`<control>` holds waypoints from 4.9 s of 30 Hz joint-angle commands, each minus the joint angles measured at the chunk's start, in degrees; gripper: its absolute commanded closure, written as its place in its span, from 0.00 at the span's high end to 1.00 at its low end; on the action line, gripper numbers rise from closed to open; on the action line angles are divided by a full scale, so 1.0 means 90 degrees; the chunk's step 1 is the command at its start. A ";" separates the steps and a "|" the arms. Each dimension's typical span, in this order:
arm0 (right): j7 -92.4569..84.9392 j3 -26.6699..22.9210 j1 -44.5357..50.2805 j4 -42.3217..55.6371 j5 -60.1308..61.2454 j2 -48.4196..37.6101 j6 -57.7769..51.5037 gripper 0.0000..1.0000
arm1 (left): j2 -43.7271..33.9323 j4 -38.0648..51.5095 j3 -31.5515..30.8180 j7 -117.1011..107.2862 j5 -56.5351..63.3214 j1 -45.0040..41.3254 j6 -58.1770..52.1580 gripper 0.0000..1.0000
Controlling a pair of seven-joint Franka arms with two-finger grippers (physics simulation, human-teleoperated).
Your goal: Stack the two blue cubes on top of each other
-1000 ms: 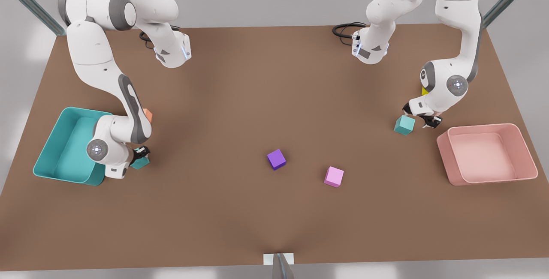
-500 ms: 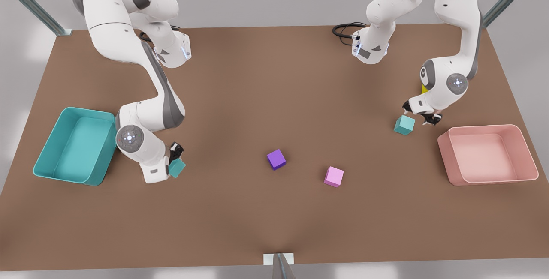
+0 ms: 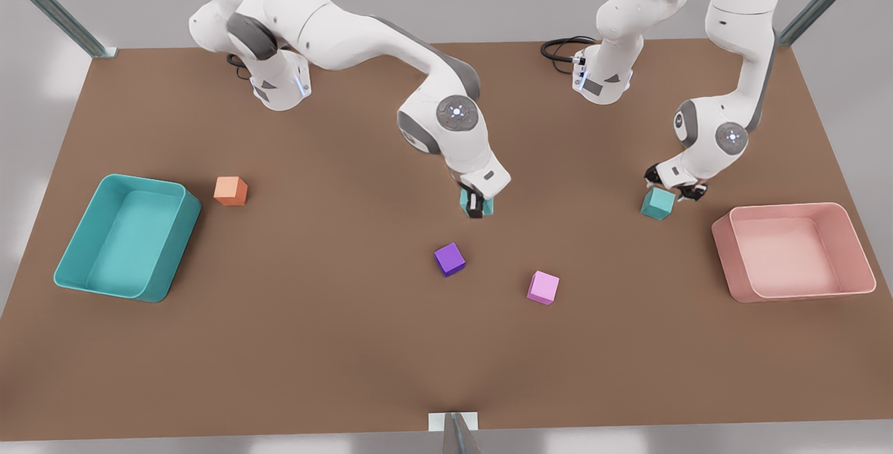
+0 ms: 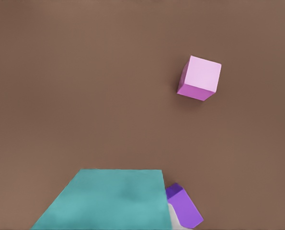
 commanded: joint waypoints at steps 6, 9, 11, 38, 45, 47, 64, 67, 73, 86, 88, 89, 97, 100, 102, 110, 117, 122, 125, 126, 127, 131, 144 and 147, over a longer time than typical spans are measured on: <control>0.2749 -0.0653 0.0967 0.0555 -0.0117 0.0916 0.1485 0.32 | 0.0076 -0.0010 -0.0032 -0.0594 0.0018 -0.0033 0.0439 0.99; 0.3072 -0.0867 0.1201 0.0555 -0.0127 0.1189 0.1738 0.32 | 0.0115 0.0010 -0.0032 -0.0594 0.0018 -0.0033 0.0488 0.99; 0.3208 -0.0946 0.1279 0.0565 -0.0127 0.1355 0.1797 0.32 | 0.0379 0.0000 -0.0032 -0.0594 0.0028 -0.0013 0.0859 0.99; 0.4966 -0.1405 0.2002 0.0526 -0.0595 0.2371 0.2266 0.32 | 0.1043 0.0108 0.0017 -0.0584 0.0048 0.0026 0.1221 0.98; 0.4956 -0.1424 0.1982 0.0536 -0.0605 0.2429 0.2383 0.83 | 0.0779 0.0108 0.0017 -0.0526 0.0048 0.0026 0.1133 0.77; 0.4937 -0.1424 0.1953 0.0546 -0.0605 0.2419 0.2383 0.91 | 0.0330 0.0264 -0.0042 -0.0681 0.0038 0.0016 0.0353 0.77; 0.5113 -0.0702 -0.0966 -0.1221 0.0420 -0.1897 -0.2294 1.00 | 0.0867 0.0850 -0.0022 -0.0760 0.0194 0.0006 0.0205 0.76; 0.5122 -0.0751 -0.1943 -0.2178 0.0821 -0.2444 -0.2998 1.00 | 0.0964 0.0860 -0.0013 -0.0760 0.0194 0.0006 0.0322 0.76; 0.5005 -0.0790 -0.2822 -0.4590 0.0831 -0.3362 -0.1153 1.00 | 0.1404 0.0957 0.0017 -0.0750 0.0233 0.0026 0.0645 0.75; 0.4429 -0.0712 -0.5166 -0.5929 0.0821 -0.4407 -0.1259 1.00 | 0.0896 0.2480 -0.1955 -0.3631 0.0214 -0.0199 -0.1758 0.65; 0.4449 -0.0712 -0.5117 -0.5900 0.0821 -0.4407 -0.1240 1.00 | 0.1062 0.3221 -0.1966 -0.4596 0.0214 -0.0969 -0.2469 0.65; 0.4449 -0.0712 -0.5117 -0.5841 0.0821 -0.4513 -0.1318 1.00 | 0.1199 0.3447 -0.1966 -0.5133 0.0224 -0.1301 -0.2549 0.65; 0.4478 -0.0282 -0.5195 -0.4377 -0.0009 -0.5276 -0.3466 1.00 | 0.2254 0.4463 -0.1936 -0.9851 0.0682 -0.4036 -0.2539 0.65; 0.4410 -0.0321 -0.5430 -0.4210 0.0020 -0.5237 -0.3525 1.00 | 0.1726 0.3223 -0.1985 -1.0028 0.0712 -0.4115 -0.1485 0.65; 0.4419 -0.0321 -0.5440 -0.4210 0.0049 -0.5178 -0.3476 1.00 | 0.1560 0.3008 -0.1995 -1.0037 0.0721 -0.4154 -0.1475 0.65; 0.4419 -0.0321 -0.5547 -0.4210 0.0069 -0.5159 -0.3447 1.00 | 0.1511 0.2725 -0.2102 -1.0096 0.1024 -0.4164 -0.1348 0.65; 0.4419 -0.0331 -0.5547 -0.4200 0.0069 -0.5149 -0.3427 1.00 | 0.1902 0.2871 -0.2093 -1.0027 0.1571 -0.3715 -0.1143 0.65; 0.4419 -0.0331 -0.5547 -0.4200 0.0069 -0.5149 -0.3427 1.00 | 0.2058 0.2901 -0.2083 -1.0028 0.1620 -0.3705 -0.0977 0.65; 0.4419 -0.0321 -0.5547 -0.4191 0.0069 -0.5149 -0.3427 1.00 | 0.2039 0.2920 -0.2093 -1.0096 0.1708 -0.3675 -0.0996 0.65; 0.4419 -0.0331 -0.5547 -0.4191 0.0069 -0.5139 -0.3427 1.00 | 0.2019 0.2920 -0.2093 -1.0106 0.1708 -0.3675 -0.1006 0.65; 0.4419 -0.0331 -0.5547 -0.4191 0.0069 -0.5139 -0.3427 1.00 | 0.2019 0.2930 -0.2093 -1.0106 0.1708 -0.3675 -0.1016 0.65; 0.4419 -0.0331 -0.5547 -0.4191 0.0069 -0.5129 -0.3427 1.00 | 0.1961 0.2930 -0.2093 -1.0028 0.1718 -0.3656 -0.1064 1.00; 0.4419 -0.0321 -0.5547 -0.4161 0.0059 -0.5100 -0.3437 1.00 | 0.1511 0.3408 -0.2678 -1.0115 0.1620 -0.3314 -0.2060 1.00; 0.4419 -0.0331 -0.5547 -0.4161 0.0059 -0.5100 -0.3437 1.00 | 0.1570 0.4413 -0.3225 -1.0028 0.1454 -0.2865 -0.3212 1.00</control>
